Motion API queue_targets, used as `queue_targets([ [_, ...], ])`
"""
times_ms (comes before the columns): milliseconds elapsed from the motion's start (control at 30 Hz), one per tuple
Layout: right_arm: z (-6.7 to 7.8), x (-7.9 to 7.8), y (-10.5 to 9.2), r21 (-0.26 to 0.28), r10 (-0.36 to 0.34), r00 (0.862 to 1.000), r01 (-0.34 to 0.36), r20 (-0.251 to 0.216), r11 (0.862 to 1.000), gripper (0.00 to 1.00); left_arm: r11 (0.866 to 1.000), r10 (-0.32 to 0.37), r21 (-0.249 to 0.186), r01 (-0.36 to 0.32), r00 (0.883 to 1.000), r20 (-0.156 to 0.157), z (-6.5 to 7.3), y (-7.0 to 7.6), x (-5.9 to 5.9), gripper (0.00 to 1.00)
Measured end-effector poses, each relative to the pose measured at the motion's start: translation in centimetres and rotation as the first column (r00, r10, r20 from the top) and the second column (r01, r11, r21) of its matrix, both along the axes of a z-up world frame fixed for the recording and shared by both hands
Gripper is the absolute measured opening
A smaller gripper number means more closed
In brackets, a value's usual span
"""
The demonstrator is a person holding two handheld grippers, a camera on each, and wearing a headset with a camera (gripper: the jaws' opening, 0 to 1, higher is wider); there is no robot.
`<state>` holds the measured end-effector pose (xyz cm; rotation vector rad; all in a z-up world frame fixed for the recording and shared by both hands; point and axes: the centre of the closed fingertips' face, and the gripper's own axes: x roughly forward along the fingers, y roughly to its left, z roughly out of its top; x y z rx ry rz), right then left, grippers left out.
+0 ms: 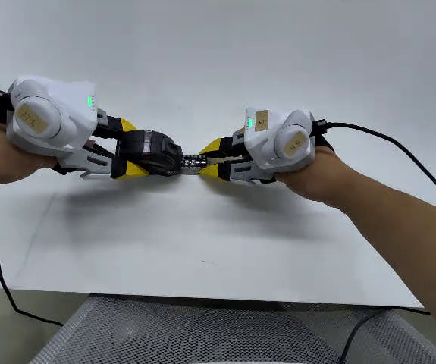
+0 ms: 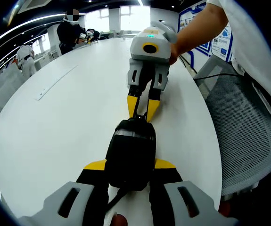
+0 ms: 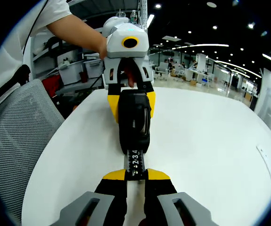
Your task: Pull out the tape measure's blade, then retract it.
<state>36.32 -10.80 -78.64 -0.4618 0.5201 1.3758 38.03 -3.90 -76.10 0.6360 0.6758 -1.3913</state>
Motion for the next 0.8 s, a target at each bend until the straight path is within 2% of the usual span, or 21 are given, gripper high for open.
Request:
queue_targets([
  [800, 0.2, -0.2, -2.6, -0.016, -0.016, 1.0, 0.016, -0.003, 1.0, 0.09, 1.0, 0.011, -0.006, -0.011, 1.0, 0.002, 0.0, 0.0, 0.0, 0.27],
])
